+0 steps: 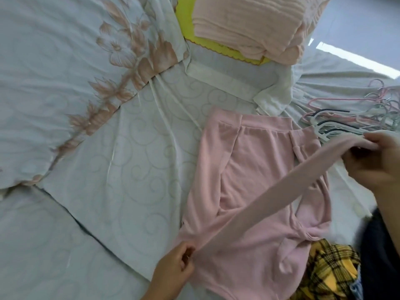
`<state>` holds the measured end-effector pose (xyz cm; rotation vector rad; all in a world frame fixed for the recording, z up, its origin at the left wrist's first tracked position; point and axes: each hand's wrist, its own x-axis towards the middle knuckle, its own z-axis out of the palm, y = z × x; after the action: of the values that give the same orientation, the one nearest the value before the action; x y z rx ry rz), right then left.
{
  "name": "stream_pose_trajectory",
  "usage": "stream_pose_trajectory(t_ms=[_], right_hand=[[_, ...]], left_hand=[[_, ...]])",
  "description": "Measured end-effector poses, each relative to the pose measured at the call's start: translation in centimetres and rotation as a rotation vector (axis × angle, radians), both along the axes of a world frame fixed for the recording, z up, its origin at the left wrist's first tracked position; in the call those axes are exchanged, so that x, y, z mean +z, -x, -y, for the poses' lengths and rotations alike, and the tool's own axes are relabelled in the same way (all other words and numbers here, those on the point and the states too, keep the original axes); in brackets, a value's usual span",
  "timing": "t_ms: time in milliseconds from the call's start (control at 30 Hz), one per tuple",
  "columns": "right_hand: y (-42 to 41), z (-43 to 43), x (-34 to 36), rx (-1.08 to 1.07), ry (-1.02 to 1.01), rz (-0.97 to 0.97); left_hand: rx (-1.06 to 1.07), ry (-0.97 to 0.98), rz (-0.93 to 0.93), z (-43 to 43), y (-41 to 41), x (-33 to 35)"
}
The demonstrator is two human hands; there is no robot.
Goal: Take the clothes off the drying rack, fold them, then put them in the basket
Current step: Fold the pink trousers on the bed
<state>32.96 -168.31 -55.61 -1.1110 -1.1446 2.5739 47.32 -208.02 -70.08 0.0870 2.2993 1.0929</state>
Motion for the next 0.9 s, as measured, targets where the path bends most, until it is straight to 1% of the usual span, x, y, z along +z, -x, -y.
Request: stream_pose_trajectory(t_ms=[33, 67, 100, 200, 267, 300, 367, 433, 500, 567, 633, 700, 733, 767, 800, 833, 900], right_hand=[[1.4, 1.2, -0.2, 0.054, 0.046, -0.023], [2.7, 2.5, -0.2, 0.076, 0.041, -0.003], [4.7, 3.4, -0.6, 0.072, 0.021, 0.024], [10.5, 7.2, -1.4, 0.019, 0.088, -0.014], [13.1, 9.7, -2.4, 0.042, 0.019, 0.027], [13.9, 10.6, -3.2, 0.063, -0.012, 0.047], [13.7, 11.8, -5.0, 0.125, -0.15, 0.107], [11.3, 12.4, -7.7, 0.243, -0.315, 0.204], [7.4, 12.9, -10.4, 0.381, -0.474, 0.304], [2.8, 13.7, -12.8, 0.454, -0.671, 0.369], [-2.0, 14.6, -15.3, 0.577, -0.987, 0.339], [-6.4, 16.4, -17.0, 0.82, -1.305, 0.152], [-8.1, 17.3, -17.8, 0.967, -1.423, 0.067], [-9.1, 18.0, -18.3, 1.138, -1.489, 0.041], [-9.4, 18.6, -18.5, 1.261, -1.534, 0.042], [-9.2, 18.9, -18.5, 1.319, -1.516, 0.058], [-8.0, 18.6, -17.8, 1.29, -1.365, 0.119]], left_hand=[[0.0, 0.019, 0.057, 0.3, -0.1, -0.4], [0.011, 0.019, 0.122, 0.6, 0.0, -1.0], [0.031, 0.008, 0.172, 0.8, 0.0, -1.3], [0.18, -0.085, 0.273, 0.8, 0.3, -1.7], [0.21, -0.069, 0.322, 0.8, 0.1, -1.8], [0.229, -0.043, 0.3, 0.8, 0.1, -1.9], [0.35, 0.006, 0.253, 1.2, 0.2, -2.4], [0.486, -0.05, 0.28, 2.0, 0.1, -2.7], [0.493, -0.086, 0.357, 2.6, 0.0, -2.4], [0.442, -0.109, 0.43, 3.1, -0.1, -2.0], [0.35, -0.079, 0.446, 3.4, -0.2, -2.1], [0.247, -0.013, 0.437, 3.7, -0.2, -2.3], [0.211, 0.007, 0.434, 3.8, -0.1, -2.4], [0.196, 0.032, 0.435, 3.7, 0.1, -2.4], [0.184, 0.056, 0.433, 3.6, 0.2, -2.5], [0.169, 0.067, 0.419, 3.2, 0.4, -2.5], [0.112, 0.128, 0.281, 2.3, 1.2, -1.9]])
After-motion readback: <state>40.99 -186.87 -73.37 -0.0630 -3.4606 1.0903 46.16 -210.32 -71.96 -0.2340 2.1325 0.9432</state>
